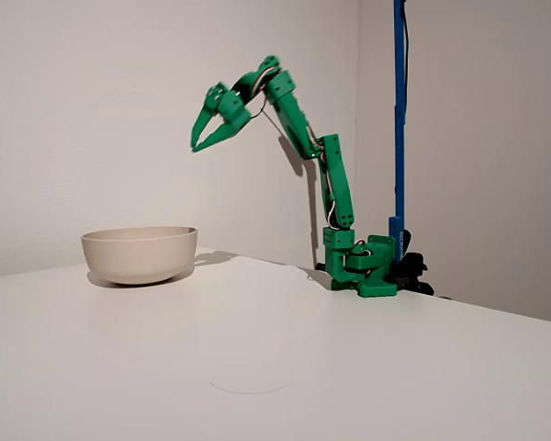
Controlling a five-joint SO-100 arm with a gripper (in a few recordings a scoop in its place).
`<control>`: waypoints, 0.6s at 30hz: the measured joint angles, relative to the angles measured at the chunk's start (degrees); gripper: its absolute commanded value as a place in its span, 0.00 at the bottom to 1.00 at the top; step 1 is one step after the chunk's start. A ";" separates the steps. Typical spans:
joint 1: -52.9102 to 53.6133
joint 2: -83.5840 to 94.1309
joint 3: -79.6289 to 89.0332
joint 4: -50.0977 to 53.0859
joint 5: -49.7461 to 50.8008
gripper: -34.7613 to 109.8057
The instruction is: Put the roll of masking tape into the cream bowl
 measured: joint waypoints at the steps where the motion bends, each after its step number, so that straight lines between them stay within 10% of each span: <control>1: -2.29 1.85 -0.09 0.88 -0.53 0.18; 18: -31.46 44.30 36.30 -0.70 -5.36 0.18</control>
